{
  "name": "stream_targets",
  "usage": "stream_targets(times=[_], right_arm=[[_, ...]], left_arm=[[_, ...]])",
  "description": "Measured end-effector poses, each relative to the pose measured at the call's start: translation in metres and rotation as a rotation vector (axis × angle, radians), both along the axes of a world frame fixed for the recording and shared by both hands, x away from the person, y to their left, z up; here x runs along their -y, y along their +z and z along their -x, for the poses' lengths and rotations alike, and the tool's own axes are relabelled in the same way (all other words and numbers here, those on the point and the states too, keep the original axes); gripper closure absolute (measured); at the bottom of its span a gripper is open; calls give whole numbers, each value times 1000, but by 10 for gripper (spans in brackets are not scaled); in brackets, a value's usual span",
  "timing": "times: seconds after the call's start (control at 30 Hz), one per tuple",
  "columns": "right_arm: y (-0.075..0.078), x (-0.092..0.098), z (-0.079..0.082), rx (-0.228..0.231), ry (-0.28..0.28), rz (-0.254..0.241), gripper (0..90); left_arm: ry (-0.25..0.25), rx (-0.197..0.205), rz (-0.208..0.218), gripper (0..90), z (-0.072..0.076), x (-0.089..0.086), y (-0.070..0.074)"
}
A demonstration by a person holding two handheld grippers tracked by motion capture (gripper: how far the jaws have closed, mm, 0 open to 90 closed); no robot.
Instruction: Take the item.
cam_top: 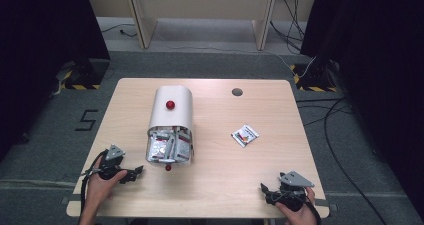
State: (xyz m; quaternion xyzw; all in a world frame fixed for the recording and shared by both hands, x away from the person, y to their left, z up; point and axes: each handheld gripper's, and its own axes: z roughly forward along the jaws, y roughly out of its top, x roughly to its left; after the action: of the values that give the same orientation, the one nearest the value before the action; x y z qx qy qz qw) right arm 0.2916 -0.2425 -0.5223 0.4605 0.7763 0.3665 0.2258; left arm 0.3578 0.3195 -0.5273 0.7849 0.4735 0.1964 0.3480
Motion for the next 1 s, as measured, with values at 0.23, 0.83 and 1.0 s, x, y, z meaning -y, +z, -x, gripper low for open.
stream_targets(times=[0.23,0.83,1.0], right_arm=[[-4,-1,6,9,-6,-5,160],[-11,-2,26,72,49,-39,159],[-11,-2,26,69,49,-44,156]], left_arm=[[-1,0,-1,0,0,0,0],[-1,0,-2,0,0,0,0],[-1,0,-2,0,0,0,0]])
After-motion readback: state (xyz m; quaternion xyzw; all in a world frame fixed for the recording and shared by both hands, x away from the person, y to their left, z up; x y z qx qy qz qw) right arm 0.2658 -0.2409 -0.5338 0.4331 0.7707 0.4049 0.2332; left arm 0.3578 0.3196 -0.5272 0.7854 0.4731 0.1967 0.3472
